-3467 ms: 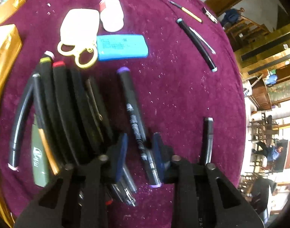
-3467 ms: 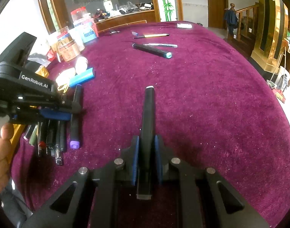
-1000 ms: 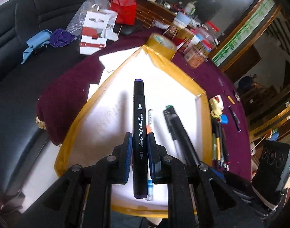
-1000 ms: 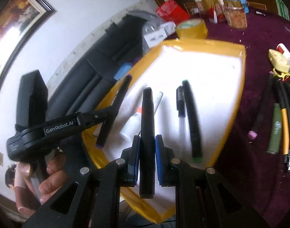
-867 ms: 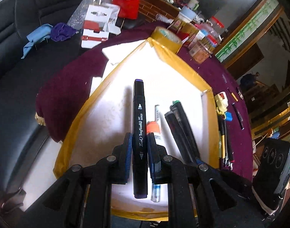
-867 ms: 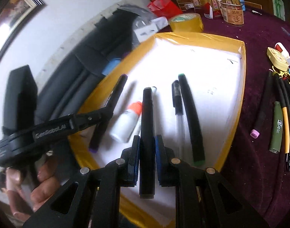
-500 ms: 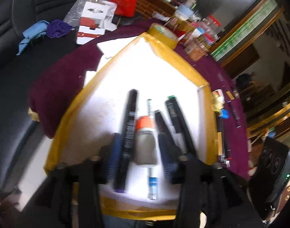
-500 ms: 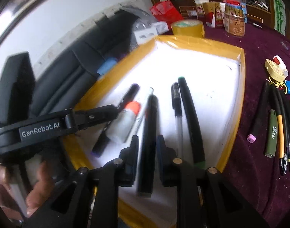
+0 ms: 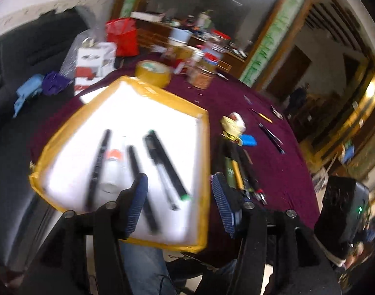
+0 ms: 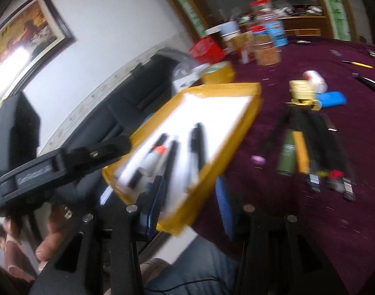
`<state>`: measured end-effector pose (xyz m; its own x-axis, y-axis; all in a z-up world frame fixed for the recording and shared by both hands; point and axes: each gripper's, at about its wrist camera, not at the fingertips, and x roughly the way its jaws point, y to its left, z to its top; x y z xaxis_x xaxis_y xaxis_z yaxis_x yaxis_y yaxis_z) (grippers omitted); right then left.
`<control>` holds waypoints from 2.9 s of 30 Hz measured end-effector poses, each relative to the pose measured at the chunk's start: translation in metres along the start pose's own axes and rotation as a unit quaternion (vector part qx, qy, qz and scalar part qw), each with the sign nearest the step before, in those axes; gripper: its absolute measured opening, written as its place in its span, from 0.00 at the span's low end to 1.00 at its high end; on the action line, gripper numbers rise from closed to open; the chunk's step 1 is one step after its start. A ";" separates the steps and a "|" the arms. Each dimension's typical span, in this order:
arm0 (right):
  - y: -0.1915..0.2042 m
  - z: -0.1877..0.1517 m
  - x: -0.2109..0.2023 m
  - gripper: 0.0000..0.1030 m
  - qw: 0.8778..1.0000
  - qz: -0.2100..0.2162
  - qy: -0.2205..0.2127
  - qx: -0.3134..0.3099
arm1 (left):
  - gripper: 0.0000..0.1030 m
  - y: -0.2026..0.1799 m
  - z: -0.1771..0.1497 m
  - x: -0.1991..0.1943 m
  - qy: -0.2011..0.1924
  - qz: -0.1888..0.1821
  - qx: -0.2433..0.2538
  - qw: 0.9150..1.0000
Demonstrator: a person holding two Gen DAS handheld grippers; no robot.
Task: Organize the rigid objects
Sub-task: 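Move both open tools back over the pile of pens, then grasp the black pen with a gold clip with the right tool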
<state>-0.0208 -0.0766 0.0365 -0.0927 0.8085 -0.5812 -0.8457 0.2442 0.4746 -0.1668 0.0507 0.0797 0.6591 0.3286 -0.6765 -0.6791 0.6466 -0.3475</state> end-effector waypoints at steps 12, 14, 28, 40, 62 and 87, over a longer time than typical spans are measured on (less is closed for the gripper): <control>-0.070 -0.019 -0.075 0.37 0.999 -0.017 -0.015 0.047 | 0.52 -0.078 -0.034 0.022 0.054 -0.029 0.059 0.996; -0.077 -0.021 -0.081 0.37 0.998 -0.018 -0.019 0.053 | 0.52 -0.085 -0.036 0.021 0.053 -0.028 0.068 0.996; -0.120 -0.012 -0.077 0.36 0.995 -0.058 -0.009 0.084 | 0.52 -0.097 -0.042 0.044 0.088 -0.040 0.075 0.993; -0.181 0.045 -0.013 0.20 0.989 -0.102 0.074 0.082 | 0.52 -0.096 -0.036 0.068 0.110 -0.056 0.080 0.989; -0.183 0.026 -0.024 0.08 0.973 -0.198 0.111 0.037 | 0.52 -0.098 -0.040 0.078 0.138 -0.078 0.067 0.985; -0.200 -0.006 -0.064 0.07 0.977 -0.197 0.014 0.086 | 0.23 -0.157 -0.013 0.190 0.189 -0.017 0.066 0.980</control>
<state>0.1513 -0.1808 -0.0251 0.2055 0.6188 -0.7582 -0.7185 0.6214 0.3124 0.0609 0.0032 -0.0028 0.4965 0.0438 -0.8669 -0.5947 0.7446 -0.3031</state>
